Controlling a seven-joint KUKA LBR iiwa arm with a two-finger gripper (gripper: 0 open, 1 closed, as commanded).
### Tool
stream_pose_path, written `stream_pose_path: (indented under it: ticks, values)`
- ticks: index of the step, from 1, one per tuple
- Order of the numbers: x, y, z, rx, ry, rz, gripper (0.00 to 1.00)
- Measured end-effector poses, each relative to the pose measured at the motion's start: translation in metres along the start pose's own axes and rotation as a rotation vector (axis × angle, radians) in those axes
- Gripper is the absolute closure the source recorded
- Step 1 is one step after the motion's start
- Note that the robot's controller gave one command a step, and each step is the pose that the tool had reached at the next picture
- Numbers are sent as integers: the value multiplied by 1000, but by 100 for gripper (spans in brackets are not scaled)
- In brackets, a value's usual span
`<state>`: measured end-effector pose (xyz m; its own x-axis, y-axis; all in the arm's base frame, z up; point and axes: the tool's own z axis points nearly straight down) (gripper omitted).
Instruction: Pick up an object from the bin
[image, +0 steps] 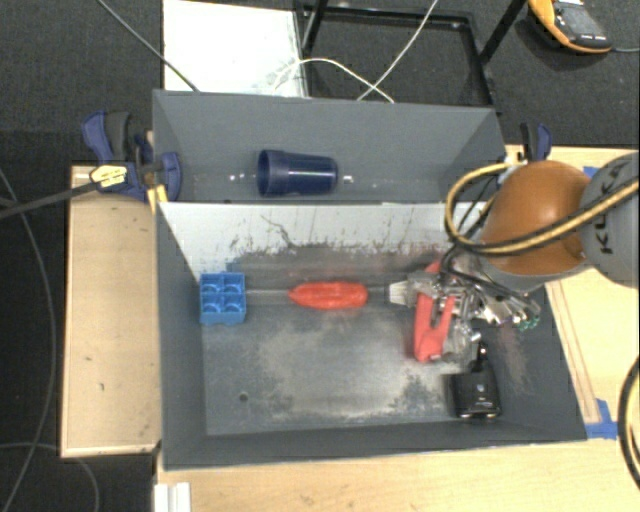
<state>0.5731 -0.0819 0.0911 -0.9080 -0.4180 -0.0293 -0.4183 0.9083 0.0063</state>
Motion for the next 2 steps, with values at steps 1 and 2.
stream_pose_path:
  ticks: [1,2]
  values:
    - [78,3,17,-4,-1,-74,0]
    - [29,-30,19,-10,2,15,0]
